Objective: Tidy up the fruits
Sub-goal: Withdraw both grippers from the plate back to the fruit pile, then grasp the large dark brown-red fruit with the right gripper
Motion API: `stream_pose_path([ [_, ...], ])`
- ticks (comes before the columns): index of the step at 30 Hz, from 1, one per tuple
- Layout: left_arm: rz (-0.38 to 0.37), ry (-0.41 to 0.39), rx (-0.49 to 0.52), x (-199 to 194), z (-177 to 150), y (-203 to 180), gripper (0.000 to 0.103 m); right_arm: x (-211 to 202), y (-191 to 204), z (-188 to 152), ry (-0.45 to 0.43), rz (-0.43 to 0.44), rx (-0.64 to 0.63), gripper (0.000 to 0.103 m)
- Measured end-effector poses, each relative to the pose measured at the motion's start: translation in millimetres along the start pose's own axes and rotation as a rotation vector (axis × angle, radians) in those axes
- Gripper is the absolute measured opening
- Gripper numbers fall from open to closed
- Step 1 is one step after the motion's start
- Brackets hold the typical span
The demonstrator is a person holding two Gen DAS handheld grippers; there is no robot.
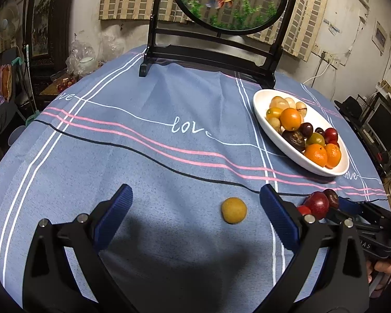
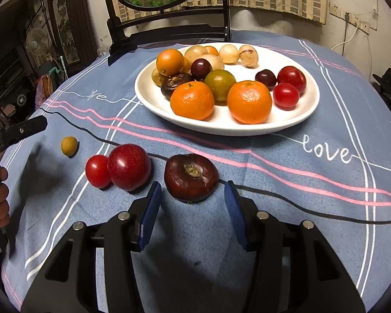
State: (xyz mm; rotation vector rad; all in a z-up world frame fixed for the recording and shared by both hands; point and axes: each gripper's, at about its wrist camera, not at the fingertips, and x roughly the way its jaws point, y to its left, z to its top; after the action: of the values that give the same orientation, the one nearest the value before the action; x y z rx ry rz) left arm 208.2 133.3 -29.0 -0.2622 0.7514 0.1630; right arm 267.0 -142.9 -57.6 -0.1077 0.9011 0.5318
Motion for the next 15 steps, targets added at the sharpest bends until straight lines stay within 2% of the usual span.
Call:
stream_pose_path([
  [15, 0.010, 0.018, 0.000, 4.7, -0.9, 1.1, 0.100, 7.6, 7.9, 5.1, 0.008, -0.052, -0.044, 0.051],
])
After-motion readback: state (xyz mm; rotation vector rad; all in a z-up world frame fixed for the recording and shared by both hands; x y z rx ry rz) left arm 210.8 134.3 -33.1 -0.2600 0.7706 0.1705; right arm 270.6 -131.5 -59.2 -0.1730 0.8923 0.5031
